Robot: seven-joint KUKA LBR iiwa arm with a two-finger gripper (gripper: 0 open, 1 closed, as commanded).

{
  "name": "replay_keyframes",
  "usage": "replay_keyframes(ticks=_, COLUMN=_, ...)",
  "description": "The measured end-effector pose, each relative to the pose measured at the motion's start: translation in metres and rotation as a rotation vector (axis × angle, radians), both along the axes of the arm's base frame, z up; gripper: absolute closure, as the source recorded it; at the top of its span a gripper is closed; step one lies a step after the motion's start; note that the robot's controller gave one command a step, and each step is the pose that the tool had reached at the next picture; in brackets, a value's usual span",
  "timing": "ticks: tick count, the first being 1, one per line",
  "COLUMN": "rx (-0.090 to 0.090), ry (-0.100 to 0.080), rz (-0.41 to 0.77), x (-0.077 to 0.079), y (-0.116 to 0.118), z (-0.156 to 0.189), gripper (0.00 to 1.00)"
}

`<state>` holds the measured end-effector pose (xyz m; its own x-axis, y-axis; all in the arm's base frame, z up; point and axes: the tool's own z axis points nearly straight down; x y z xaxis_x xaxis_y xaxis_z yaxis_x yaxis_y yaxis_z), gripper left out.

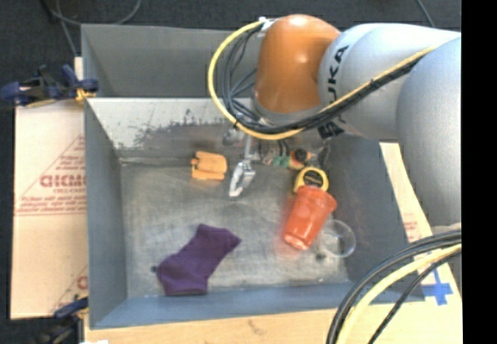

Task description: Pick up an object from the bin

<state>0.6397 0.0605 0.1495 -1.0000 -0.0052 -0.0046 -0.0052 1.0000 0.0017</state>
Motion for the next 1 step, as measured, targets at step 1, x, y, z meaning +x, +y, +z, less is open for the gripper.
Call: replay_keyframes(ticks=1, rx=0.000, ry=-0.004, rz=0.001, x=0.0154, y=0.0285, z=-0.0704, gripper=0.00)
